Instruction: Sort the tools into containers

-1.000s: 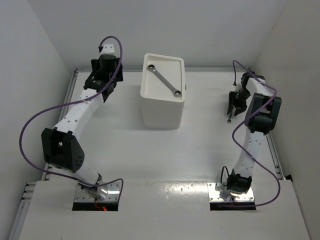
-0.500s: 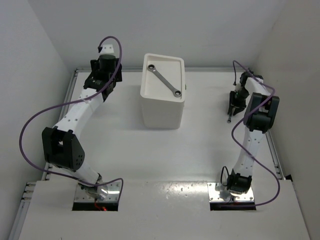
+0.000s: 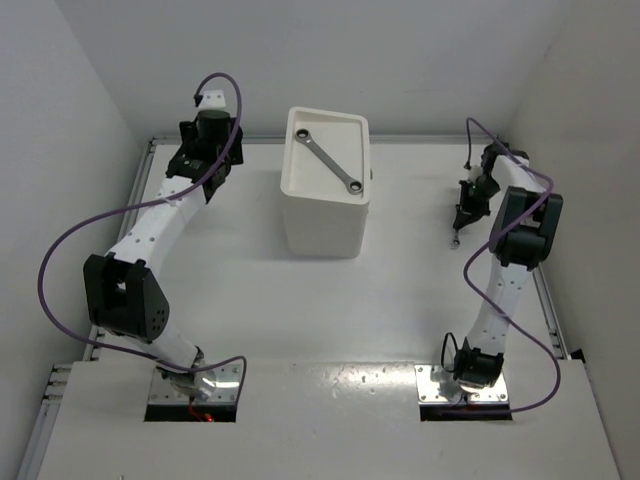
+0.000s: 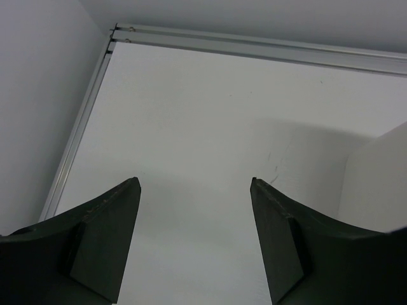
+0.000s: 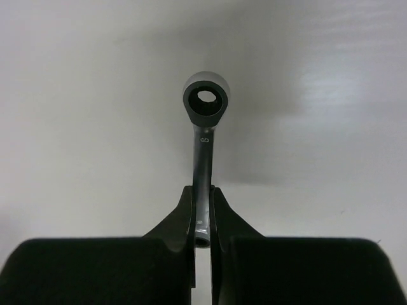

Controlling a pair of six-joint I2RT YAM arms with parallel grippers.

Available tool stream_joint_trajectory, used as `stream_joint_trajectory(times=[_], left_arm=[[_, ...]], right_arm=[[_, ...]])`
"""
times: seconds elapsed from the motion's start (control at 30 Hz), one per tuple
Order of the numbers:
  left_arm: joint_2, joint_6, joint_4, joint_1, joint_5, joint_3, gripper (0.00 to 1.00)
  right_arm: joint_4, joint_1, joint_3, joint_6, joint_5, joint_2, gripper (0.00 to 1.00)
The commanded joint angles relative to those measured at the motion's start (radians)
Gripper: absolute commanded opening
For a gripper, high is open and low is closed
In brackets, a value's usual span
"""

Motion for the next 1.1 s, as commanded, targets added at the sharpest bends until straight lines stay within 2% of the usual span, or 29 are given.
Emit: stream_joint_trajectory(times=[0.0, 0.13, 0.23, 0.27, 0.3, 0.4, 0.53, 0.57, 0.7, 0.77, 0.97, 1.07], left_arm=[[-0.020, -0.033, -0.016, 0.011, 0.001, -0.012, 0.76], [-0.029, -0.033, -0.039, 0.011, 0.032, -0.012, 0.77], [-0.020, 0.012, -0.102, 0.011, 0.076, 0.029, 0.88], [-0.011, 0.025, -0.116, 0.011, 0.116, 0.040, 0.92], [-0.011, 0.038, -0.143, 0.011, 0.133, 0.063, 0.94], [0.000, 0.059, -0.176, 0.011, 0.184, 0.084, 0.98], [0.000, 0.091, -0.197, 0.011, 0.239, 0.119, 0.99], [0.000, 0.092, -0.197, 0.011, 0.248, 0.120, 0.99], [-0.010, 0.105, -0.206, 0.011, 0.294, 0.120, 0.99], [-0.011, 0.105, -0.215, 0.011, 0.294, 0.120, 0.99], [-0.020, 0.115, -0.216, 0.011, 0.282, 0.120, 0.99], [-0.020, 0.115, -0.216, 0.011, 0.271, 0.098, 0.99]], right_arm=[[-0.028, -0.003, -0.028, -0.036, -0.189, -0.192, 0.00], [-0.078, 0.006, -0.063, -0.065, -0.334, -0.344, 0.00], [-0.087, 0.006, -0.043, -0.076, -0.469, -0.450, 0.00], [-0.101, 0.006, -0.017, -0.090, -0.501, -0.464, 0.00], [-0.116, 0.006, 0.060, -0.108, -0.598, -0.464, 0.00], [-0.148, 0.006, 0.226, -0.119, -0.772, -0.446, 0.00], [0.005, 0.044, 0.382, 0.066, -0.921, -0.370, 0.00], [0.096, 0.060, 0.402, 0.101, -0.958, -0.343, 0.00], [0.416, 0.125, 0.390, 0.354, -1.013, -0.308, 0.00], [0.543, 0.164, 0.390, 0.407, -1.023, -0.283, 0.00], [0.591, 0.296, 0.555, 0.475, -1.036, -0.113, 0.00], [0.618, 0.334, 0.555, 0.475, -1.036, -0.090, 0.00]])
